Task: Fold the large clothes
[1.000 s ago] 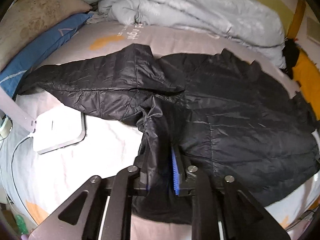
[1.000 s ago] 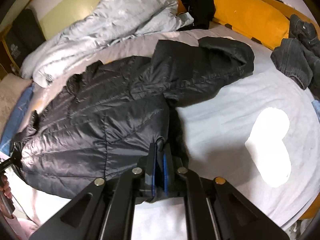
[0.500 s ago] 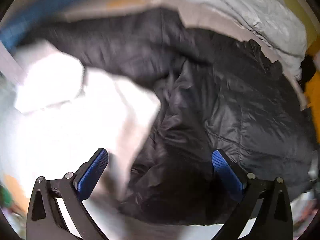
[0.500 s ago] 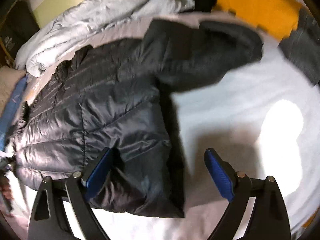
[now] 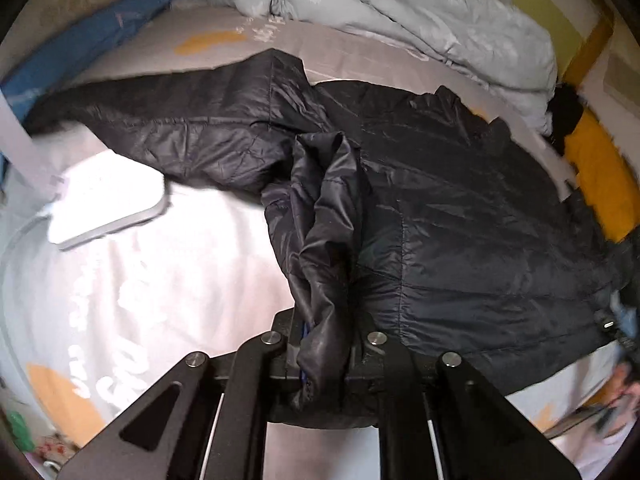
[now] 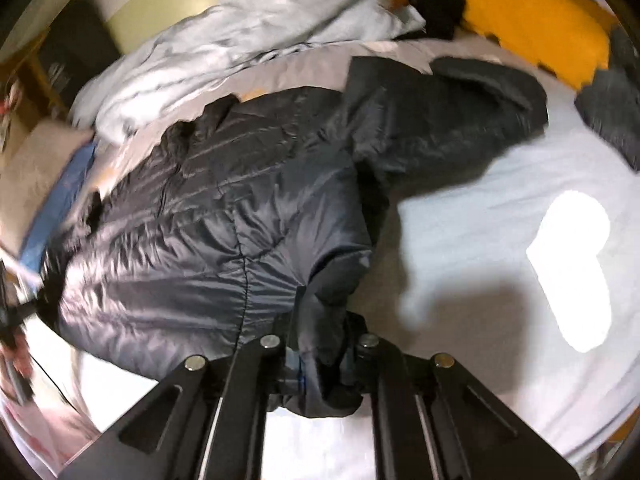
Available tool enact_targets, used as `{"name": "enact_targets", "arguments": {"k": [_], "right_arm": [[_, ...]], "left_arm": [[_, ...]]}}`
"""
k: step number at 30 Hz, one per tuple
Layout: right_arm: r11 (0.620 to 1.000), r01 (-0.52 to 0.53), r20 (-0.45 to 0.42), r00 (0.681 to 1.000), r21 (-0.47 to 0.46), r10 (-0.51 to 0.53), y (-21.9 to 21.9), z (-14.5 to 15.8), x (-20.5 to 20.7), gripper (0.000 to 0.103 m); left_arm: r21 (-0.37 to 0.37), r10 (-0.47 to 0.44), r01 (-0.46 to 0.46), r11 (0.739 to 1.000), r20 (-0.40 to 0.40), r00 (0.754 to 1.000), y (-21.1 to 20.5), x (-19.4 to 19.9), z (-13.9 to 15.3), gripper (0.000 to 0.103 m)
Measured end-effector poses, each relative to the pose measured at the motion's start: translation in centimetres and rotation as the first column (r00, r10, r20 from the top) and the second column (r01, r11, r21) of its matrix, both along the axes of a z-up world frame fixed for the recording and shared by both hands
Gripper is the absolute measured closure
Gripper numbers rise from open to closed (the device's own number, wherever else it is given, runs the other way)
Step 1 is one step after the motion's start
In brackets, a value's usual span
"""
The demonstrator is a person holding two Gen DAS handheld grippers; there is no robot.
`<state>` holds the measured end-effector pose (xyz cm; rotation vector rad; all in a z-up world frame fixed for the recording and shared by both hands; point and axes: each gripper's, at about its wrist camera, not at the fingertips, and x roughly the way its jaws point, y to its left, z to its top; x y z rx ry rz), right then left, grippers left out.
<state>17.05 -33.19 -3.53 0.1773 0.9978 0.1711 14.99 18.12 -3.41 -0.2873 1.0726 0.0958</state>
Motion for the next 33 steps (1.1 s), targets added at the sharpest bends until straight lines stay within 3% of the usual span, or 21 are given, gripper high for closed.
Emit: {"name": "enact_targets", "arguments": {"k": [3,5,7,9,12,13,15,18,20,22,26,28,31,33], "right_arm": [[0.997,0.002,0.024,1.000,-0.082,0.000,1.0,0.0,-0.4,0.090],[0.995,0.017,0.065,0.998,-0.095,-0.011,0.9,0.7,-0.2,0.084],[0.996,0.046,0.104,0.994,-0.076,-0.038,0.4,1.4,-0.1,0.077],[0.991,0.094,0.164,0.983,-0.090,-0.078,-0.3,2.5,-0.4,0.066],[0.982,0.147,0.276,0.955,-0.121,-0.109,0.0,4.2,-1.3,0.061],[0.977,0.175,0.307,0.943,-0.124,-0.130,0.0,4.6,-1.7,0.054],[0.975,0.195,0.369,0.918,-0.108,-0.143,0.3,5.4,-2.3,0.054],[0.974,0.202,0.407,0.902,-0.099,-0.146,0.2,5.9,-2.5,0.054],[0.978,0.187,0.403,0.906,-0.096,-0.133,0.2,5.9,-2.4,0.054],[0.983,0.165,0.391,0.913,-0.086,-0.119,0.1,5.9,-2.2,0.054],[0.988,0.149,0.391,0.913,-0.044,-0.120,-0.4,6.1,-2.4,0.036],[0.989,0.143,0.392,0.912,-0.025,-0.122,-0.6,6.2,-2.6,0.034],[0.986,0.166,0.396,0.906,-0.013,-0.147,-1.0,6.3,-2.7,0.023],[0.983,0.184,0.404,0.900,-0.014,-0.163,-1.2,6.4,-2.8,0.023]], "left_arm": [[0.094,-0.011,0.011,0.996,0.001,1.000,-1.7,-0.1,0.2,0.087],[0.164,0.015,-0.020,0.986,0.030,0.999,-1.8,-0.4,0.5,0.076],[0.310,0.032,-0.052,0.949,0.067,0.997,-2.8,-0.7,1.6,0.065],[0.374,0.037,-0.082,0.924,0.126,0.991,-3.1,-0.7,2.7,0.053],[0.308,0.017,-0.082,0.948,0.206,0.978,-3.0,-0.8,4.0,0.046],[0.283,0.010,-0.078,0.956,0.234,0.972,-3.1,-1.0,4.4,0.039],[0.260,-0.008,-0.070,0.963,0.286,0.958,-3.3,-1.2,5.0,0.028],[0.287,-0.043,-0.067,0.956,0.362,0.931,-4.8,-1.1,5.9,0.017],[0.301,-0.059,-0.075,0.951,0.415,0.908,-5.4,-1.1,6.6,0.003],[0.312,-0.071,-0.089,0.946,0.467,0.881,-5.8,-1.9,7.4,0.000],[0.354,-0.075,-0.124,0.927,0.499,0.863,-6.8,-2.9,8.4,0.000],[0.335,-0.079,-0.113,0.935,0.508,0.858,-6.7,-2.8,8.3,0.000],[0.309,-0.088,-0.090,0.947,0.519,0.850,-6.8,-3.5,8.6,0.000],[0.292,-0.112,-0.052,0.955,0.516,0.849,-7.0,-3.4,8.8,0.000]]}}
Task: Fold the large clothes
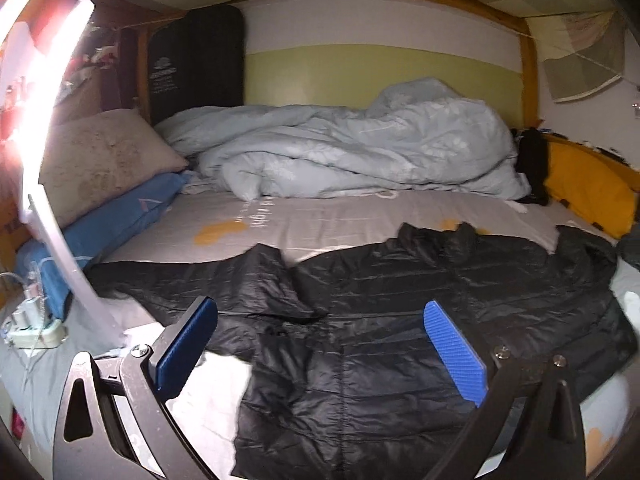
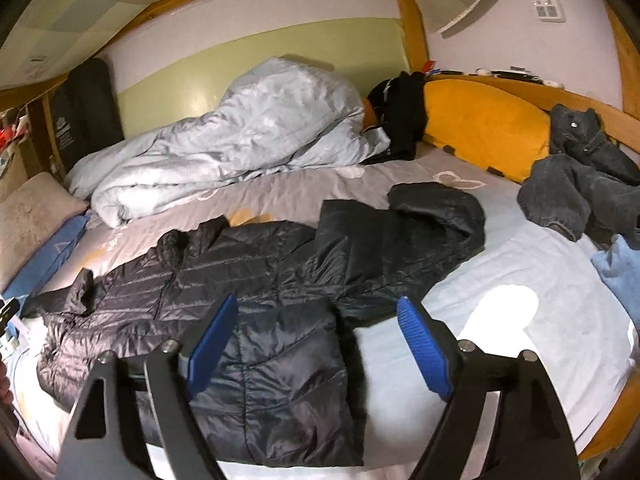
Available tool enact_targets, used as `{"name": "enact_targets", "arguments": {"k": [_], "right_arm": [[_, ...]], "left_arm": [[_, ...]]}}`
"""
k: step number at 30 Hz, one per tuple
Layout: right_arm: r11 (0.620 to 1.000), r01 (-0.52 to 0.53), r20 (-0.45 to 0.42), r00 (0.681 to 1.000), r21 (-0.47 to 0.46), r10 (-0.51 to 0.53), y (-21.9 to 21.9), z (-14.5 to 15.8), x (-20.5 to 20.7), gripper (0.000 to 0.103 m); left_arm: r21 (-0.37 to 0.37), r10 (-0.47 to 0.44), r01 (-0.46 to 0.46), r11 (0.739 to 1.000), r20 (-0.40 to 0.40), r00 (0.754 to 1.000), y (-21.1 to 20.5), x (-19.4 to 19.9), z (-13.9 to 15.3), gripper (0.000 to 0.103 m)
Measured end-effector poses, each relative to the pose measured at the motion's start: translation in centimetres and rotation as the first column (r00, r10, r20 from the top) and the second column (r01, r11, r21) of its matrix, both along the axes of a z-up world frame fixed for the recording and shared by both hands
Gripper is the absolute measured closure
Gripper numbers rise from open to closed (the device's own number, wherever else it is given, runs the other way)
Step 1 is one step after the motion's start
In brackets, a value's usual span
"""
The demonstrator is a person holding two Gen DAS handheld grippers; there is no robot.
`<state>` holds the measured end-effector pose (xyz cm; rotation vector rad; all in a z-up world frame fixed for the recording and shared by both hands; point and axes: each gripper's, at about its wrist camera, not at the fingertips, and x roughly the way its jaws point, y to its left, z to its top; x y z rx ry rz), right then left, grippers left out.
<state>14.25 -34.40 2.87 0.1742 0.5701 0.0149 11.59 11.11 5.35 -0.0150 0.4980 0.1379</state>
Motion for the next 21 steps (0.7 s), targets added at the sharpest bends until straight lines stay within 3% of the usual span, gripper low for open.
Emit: {"name": "enact_targets", "arguments": {"k": [9,12,17,21], "right_arm": [[0.991,0.083,0.062,0.994,0.106,-0.090,-3.8,1.7,-1.2,0.021],[0.965,0.235,0.004,0.972,0.121,-0.237,-5.6,1.9,-0.5,0.027],[0.945,0.254,-0.048,0.967,0.208,-0.249,-7.9,2.8,2.7,0.030],[0.911,0.324,-0.122,0.946,0.256,-0.302,-10.6,1.4,6.9,0.031]], "left_arm": [[-0.026,-0.020,0.022,0.999,0.052,0.998,-0.3,-0.3,1.7,0.002],[-0.008,-0.058,0.059,0.998,0.067,0.996,-0.5,1.3,2.5,0.002],[0.060,-0.056,0.052,0.997,0.068,0.996,-1.2,4.5,3.4,0.002],[0.002,-0.069,0.069,0.998,0.022,0.997,-0.7,6.5,1.9,0.007]]}}
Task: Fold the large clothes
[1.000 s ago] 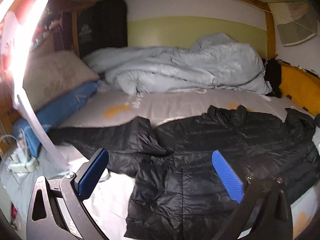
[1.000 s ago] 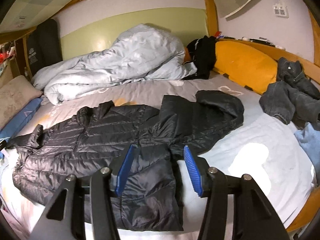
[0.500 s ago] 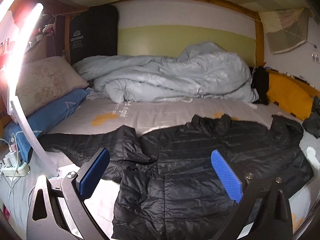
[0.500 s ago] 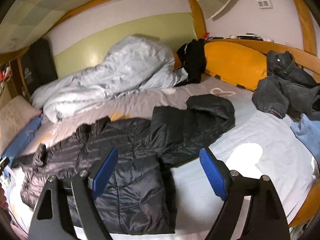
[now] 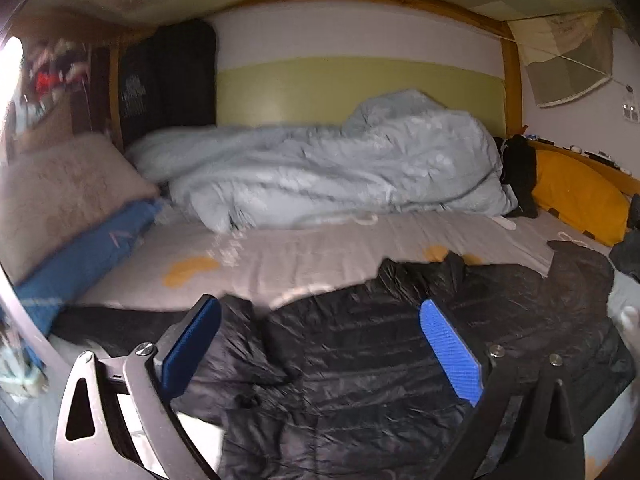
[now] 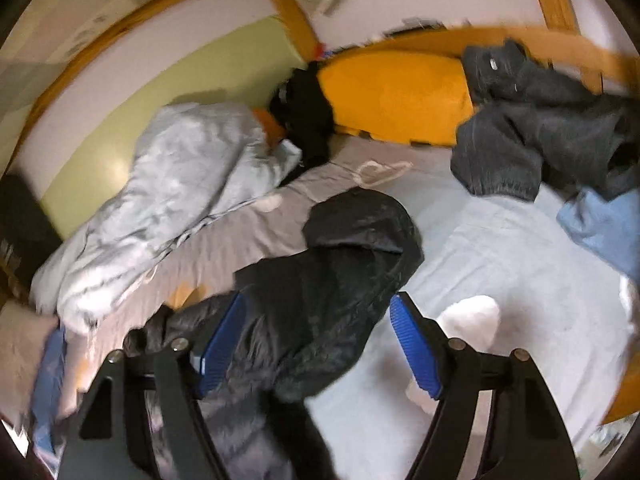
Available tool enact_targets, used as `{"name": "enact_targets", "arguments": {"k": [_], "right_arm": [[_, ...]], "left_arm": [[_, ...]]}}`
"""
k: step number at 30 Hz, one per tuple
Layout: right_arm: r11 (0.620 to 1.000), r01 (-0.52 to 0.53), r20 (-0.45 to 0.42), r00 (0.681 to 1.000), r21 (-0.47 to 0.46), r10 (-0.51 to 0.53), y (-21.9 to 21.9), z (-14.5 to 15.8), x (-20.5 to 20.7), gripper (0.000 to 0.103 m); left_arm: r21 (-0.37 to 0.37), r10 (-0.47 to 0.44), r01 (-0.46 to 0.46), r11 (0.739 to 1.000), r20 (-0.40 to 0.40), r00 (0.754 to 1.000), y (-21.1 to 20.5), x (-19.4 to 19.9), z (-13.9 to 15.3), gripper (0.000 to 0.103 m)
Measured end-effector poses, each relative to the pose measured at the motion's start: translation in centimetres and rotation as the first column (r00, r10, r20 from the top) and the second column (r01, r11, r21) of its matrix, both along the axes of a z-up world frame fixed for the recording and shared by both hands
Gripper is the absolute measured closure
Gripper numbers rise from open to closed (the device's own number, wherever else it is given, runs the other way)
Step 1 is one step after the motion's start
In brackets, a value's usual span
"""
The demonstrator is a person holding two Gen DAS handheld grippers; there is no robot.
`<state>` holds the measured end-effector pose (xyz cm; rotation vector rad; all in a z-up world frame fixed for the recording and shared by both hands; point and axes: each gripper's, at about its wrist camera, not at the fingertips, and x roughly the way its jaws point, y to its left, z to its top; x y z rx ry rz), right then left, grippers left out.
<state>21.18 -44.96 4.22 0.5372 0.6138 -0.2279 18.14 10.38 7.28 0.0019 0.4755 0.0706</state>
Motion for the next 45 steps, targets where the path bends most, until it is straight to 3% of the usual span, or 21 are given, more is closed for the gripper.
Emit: {"name": "enact_targets", "arguments": {"k": [2,8,12,13,15,17,19,22,25,28,33,38,41,43,45], "right_arm": [[1.000,0.022,-0.063,0.998,-0.010,-0.023,-1.0,-2.0,2.0,0.033],[0.998,0.051,-0.259,0.965,0.041,-0.039,-3.9,-8.4,7.1,0.039],[0.995,0.080,-0.300,0.952,0.055,-0.060,-5.4,-10.7,8.8,0.040],[0.994,0.092,-0.301,0.951,0.059,-0.070,-5.7,-11.1,8.8,0.048],[0.994,0.099,-0.292,0.953,0.036,-0.084,-5.8,-11.6,8.8,0.065],[0.998,0.052,-0.266,0.963,0.043,-0.039,-5.4,-11.3,8.9,0.095],[0.995,0.040,-0.244,0.970,0.086,-0.018,-5.2,-10.8,8.7,0.096],[0.999,-0.003,-0.148,0.989,0.051,0.010,-3.7,-8.2,7.8,0.096],[0.993,-0.114,-0.016,0.993,0.021,0.115,-0.8,-4.7,6.3,0.096],[0.967,-0.255,0.058,0.965,-0.027,0.256,3.5,-2.2,4.4,0.096],[0.877,-0.471,0.031,0.879,-0.096,0.476,11.0,-1.1,2.6,0.096],[0.725,-0.662,-0.028,0.742,-0.189,0.670,17.6,-1.7,1.6,0.096],[0.663,-0.718,-0.015,0.681,-0.211,0.732,19.4,-1.8,0.8,0.096],[0.674,-0.710,0.020,0.685,-0.202,0.728,18.8,-1.6,0.7,0.096],[0.713,-0.673,0.028,0.723,-0.195,0.690,18.1,-1.4,0.7,0.096]], "left_arm": [[-0.012,0.003,-0.004,1.000,-0.049,0.999,0.6,0.9,-1.1,0.015],[0.006,0.085,-0.085,0.996,-0.112,0.990,2.5,2.5,-3.8,0.016],[-0.036,0.119,-0.124,0.992,-0.127,0.985,3.3,2.7,-4.1,0.016],[-0.044,0.120,-0.126,0.991,-0.128,0.985,3.3,2.7,-4.1,0.016],[-0.040,0.120,-0.125,0.991,-0.122,0.985,3.1,2.6,-4.0,0.016],[-0.023,0.119,-0.122,0.992,-0.112,0.987,2.8,2.6,-4.0,0.016],[-0.014,0.120,-0.122,0.992,-0.109,0.987,2.6,2.6,-4.1,0.016],[-0.058,0.114,-0.121,0.991,-0.114,0.987,2.7,2.5,-3.8,0.016],[-0.077,0.115,-0.123,0.989,-0.093,0.989,2.7,2.2,-3.3,0.016],[-0.075,0.109,-0.115,0.991,-0.069,0.992,2.3,1.7,-2.8,0.016],[-0.038,0.090,-0.092,0.995,-0.058,0.994,1.5,1.3,-2.6,0.016],[-0.035,0.077,-0.078,0.996,-0.046,0.996,1.4,1.0,-2.3,0.016],[-0.038,0.083,-0.085,0.996,-0.038,0.996,1.6,0.9,-2.1,0.016],[-0.052,0.083,-0.085,0.995,-0.044,0.996,1.8,0.9,-2.2,0.016],[-0.056,0.087,-0.090,0.994,-0.047,0.995,1.9,1.0,-2.3,0.016]]}}
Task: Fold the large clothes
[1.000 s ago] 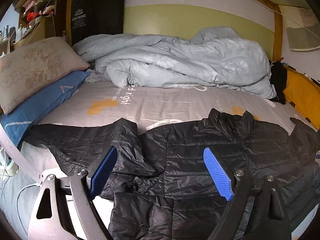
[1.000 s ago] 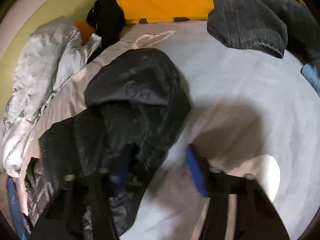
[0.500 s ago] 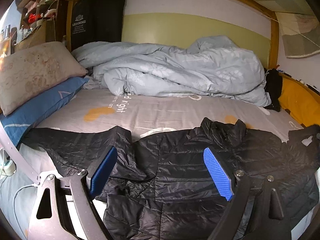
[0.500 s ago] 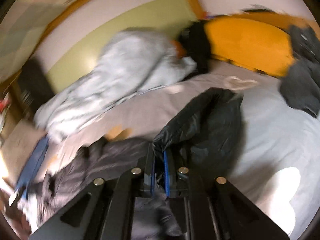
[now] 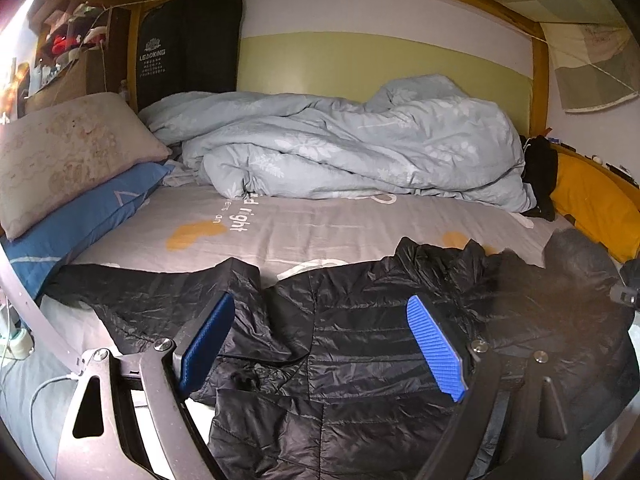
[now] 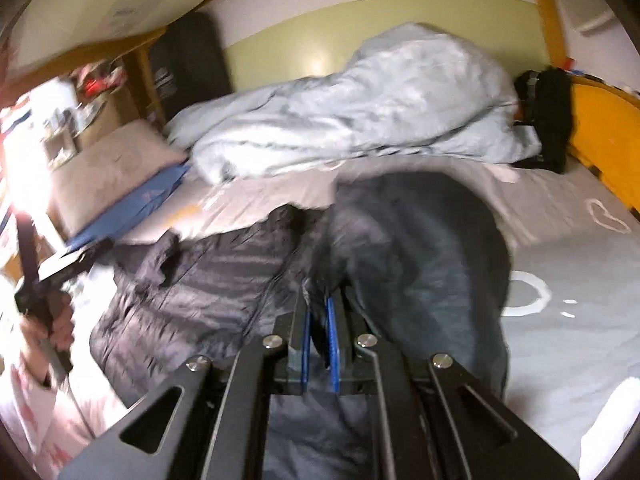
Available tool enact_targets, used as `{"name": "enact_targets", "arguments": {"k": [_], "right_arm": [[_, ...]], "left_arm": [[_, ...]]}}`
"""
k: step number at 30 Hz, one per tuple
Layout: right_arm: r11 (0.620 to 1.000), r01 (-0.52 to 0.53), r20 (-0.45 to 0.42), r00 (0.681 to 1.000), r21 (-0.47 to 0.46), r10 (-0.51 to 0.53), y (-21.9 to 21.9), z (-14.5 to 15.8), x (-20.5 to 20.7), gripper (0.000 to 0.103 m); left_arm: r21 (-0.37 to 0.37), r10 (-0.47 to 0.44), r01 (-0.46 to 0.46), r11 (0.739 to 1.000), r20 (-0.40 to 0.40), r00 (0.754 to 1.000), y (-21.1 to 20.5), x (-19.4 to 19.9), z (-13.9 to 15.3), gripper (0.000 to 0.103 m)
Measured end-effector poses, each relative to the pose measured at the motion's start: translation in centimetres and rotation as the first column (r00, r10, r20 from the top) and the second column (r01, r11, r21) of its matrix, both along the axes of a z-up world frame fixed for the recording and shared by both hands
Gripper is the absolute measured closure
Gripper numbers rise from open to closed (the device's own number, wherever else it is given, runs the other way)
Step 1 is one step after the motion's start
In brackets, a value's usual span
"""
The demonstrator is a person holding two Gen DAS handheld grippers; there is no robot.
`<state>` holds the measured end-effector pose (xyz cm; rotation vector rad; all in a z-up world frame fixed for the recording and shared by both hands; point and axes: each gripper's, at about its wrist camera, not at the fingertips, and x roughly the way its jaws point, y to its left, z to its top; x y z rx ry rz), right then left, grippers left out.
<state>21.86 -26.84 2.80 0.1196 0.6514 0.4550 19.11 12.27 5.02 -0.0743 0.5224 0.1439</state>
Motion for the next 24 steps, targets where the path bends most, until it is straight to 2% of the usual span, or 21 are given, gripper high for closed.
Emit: {"name": "enact_targets", "arguments": {"k": [3,5,7,11,12,13,14,15,18,19,20,22,24], "right_arm": [[0.984,0.175,-0.027,0.984,-0.019,-0.175,-1.8,-0.3,1.7,0.096],[0.943,0.317,-0.040,0.946,-0.097,-0.322,-3.3,-0.8,2.6,0.096],[0.909,0.388,-0.038,0.917,-0.151,-0.397,-4.3,-1.3,3.1,0.096],[0.895,0.364,-0.109,0.910,-0.260,-0.401,-5.0,-2.5,4.0,0.093],[0.890,0.363,-0.112,0.907,-0.276,-0.405,-5.1,-2.8,4.1,0.089],[0.886,0.368,-0.112,0.904,-0.283,-0.411,-5.1,-2.9,4.1,0.075],[0.885,0.375,-0.106,0.903,-0.274,-0.416,-5.1,-2.8,3.9,0.058],[0.886,0.386,-0.090,0.903,-0.258,-0.420,-5.1,-2.5,3.7,0.052],[0.888,0.408,-0.011,0.908,-0.213,-0.419,-5.3,-0.9,2.5,0.046],[0.890,0.415,0.021,0.908,-0.191,-0.418,-5.4,-0.4,2.2,0.036],[0.893,0.418,0.054,0.908,-0.169,-0.415,-5.2,0.0,2.1,0.032],[0.908,0.393,0.074,0.919,-0.144,-0.386,-4.9,0.3,2.1,0.032],[0.927,0.352,0.015,0.935,-0.127,-0.353,-4.4,-0.3,3.2,0.032]], "left_arm": [[0.011,0.001,-0.001,1.000,0.001,1.000,-0.1,0.0,-0.1,0.016],[0.017,-0.002,0.002,1.000,0.001,1.000,-0.2,0.0,-0.1,0.016],[0.021,-0.007,0.007,1.000,-0.001,1.000,-0.4,0.1,-0.2,0.016],[0.038,-0.018,0.018,0.999,-0.003,1.000,-0.9,0.1,-0.3,0.016],[0.045,-0.018,0.018,0.999,-0.002,1.000,-1.0,0.1,-0.3,0.016],[0.051,-0.019,0.019,0.999,-0.002,1.000,-1.1,0.1,-0.4,0.016],[0.055,-0.020,0.021,0.998,-0.002,1.000,-1.2,0.1,-0.4,0.015],[0.057,-0.020,0.021,0.998,-0.002,1.000,-1.3,0.1,-0.5,0.015],[0.078,-0.013,0.013,0.997,-0.005,1.000,-1.5,0.3,-0.7,0.014],[0.086,-0.011,0.012,0.996,-0.006,1.000,-1.6,0.3,-0.7,0.013],[0.090,-0.009,0.009,0.996,-0.009,1.000,-1.6,0.4,-0.9,0.013],[0.090,-0.003,0.004,0.996,-0.016,1.000,-1.5,0.7,-1.1,0.013],[0.084,-0.003,0.004,0.996,-0.022,1.000,-1.3,0.7,-1.2,0.013]]}}
